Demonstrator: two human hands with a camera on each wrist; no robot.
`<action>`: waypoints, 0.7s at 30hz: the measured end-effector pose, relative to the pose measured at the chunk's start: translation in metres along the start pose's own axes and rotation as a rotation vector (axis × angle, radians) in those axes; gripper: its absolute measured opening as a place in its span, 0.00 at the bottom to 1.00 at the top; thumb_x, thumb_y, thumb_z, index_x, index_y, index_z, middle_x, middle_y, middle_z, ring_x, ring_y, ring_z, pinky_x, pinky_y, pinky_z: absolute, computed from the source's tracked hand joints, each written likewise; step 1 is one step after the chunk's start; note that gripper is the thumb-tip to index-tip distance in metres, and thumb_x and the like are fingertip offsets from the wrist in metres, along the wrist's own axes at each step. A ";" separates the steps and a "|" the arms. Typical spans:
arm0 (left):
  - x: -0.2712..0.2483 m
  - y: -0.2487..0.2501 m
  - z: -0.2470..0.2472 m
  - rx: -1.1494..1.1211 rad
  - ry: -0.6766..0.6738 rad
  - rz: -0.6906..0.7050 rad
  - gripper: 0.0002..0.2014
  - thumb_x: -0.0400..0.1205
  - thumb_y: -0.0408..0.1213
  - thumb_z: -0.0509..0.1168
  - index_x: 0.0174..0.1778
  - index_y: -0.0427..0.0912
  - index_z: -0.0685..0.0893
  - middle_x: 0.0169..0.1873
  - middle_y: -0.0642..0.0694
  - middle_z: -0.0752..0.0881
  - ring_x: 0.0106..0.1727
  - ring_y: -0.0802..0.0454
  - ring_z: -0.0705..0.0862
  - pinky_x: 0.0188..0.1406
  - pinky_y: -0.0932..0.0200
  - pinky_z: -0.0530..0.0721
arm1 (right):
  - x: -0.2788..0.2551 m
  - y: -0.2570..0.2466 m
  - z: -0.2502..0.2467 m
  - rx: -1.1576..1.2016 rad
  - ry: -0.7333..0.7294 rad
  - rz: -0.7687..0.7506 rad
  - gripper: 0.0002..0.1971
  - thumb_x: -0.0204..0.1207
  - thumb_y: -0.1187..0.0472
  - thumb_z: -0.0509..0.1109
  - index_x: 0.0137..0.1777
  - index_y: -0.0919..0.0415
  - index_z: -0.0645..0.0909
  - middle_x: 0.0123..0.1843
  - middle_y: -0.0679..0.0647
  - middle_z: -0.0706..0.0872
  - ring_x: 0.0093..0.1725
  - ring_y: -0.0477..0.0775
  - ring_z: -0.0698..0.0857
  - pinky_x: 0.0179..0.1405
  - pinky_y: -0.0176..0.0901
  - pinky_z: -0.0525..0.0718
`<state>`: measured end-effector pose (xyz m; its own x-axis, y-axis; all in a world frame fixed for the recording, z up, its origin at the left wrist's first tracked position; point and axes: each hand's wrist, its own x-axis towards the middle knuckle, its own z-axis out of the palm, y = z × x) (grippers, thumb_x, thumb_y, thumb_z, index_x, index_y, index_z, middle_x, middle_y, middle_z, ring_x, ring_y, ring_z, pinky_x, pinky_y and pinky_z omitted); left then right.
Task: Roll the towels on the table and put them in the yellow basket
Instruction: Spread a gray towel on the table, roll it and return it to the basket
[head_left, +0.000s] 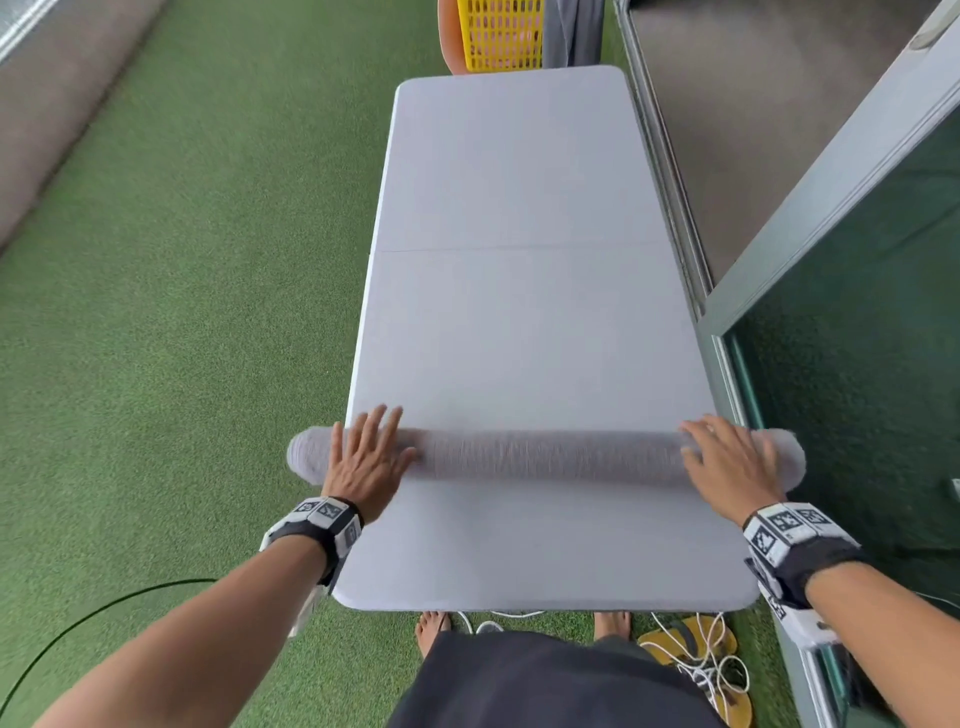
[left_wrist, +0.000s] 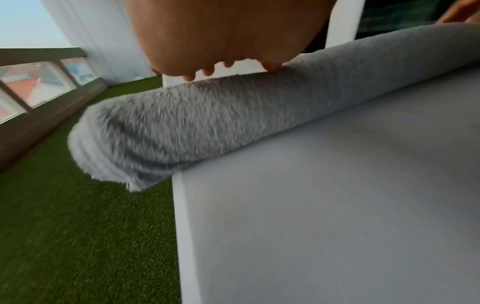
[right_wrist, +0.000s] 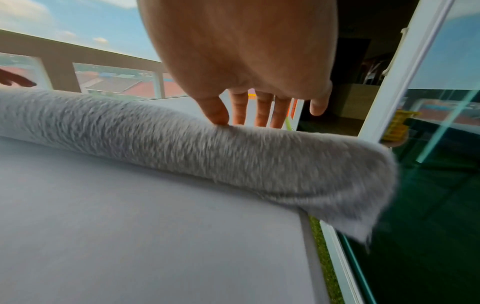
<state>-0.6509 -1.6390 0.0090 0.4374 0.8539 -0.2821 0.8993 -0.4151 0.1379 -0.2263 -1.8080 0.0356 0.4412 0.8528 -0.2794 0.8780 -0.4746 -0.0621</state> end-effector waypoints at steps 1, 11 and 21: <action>0.003 -0.004 -0.001 -0.005 -0.032 -0.019 0.37 0.80 0.65 0.34 0.85 0.53 0.44 0.82 0.55 0.44 0.85 0.47 0.45 0.80 0.41 0.35 | 0.003 0.003 0.000 0.044 -0.006 0.015 0.23 0.84 0.44 0.54 0.78 0.43 0.68 0.81 0.48 0.68 0.79 0.52 0.66 0.80 0.63 0.51; 0.019 -0.006 -0.009 0.138 -0.051 0.045 0.27 0.81 0.46 0.65 0.76 0.46 0.70 0.65 0.45 0.80 0.68 0.44 0.77 0.71 0.50 0.69 | 0.005 0.014 0.012 -0.082 -0.166 -0.043 0.31 0.76 0.48 0.72 0.78 0.44 0.67 0.70 0.46 0.79 0.70 0.54 0.77 0.73 0.58 0.70; -0.037 0.058 -0.004 -0.203 -0.177 -0.113 0.12 0.79 0.48 0.63 0.50 0.46 0.86 0.46 0.43 0.85 0.45 0.42 0.84 0.47 0.54 0.86 | -0.070 -0.089 0.030 0.179 -0.241 0.174 0.16 0.71 0.41 0.75 0.50 0.51 0.84 0.48 0.54 0.90 0.45 0.60 0.87 0.46 0.49 0.86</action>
<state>-0.6150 -1.6938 0.0309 0.3436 0.8157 -0.4654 0.9316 -0.2337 0.2782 -0.3406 -1.8315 0.0319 0.5064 0.6897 -0.5176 0.7375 -0.6575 -0.1545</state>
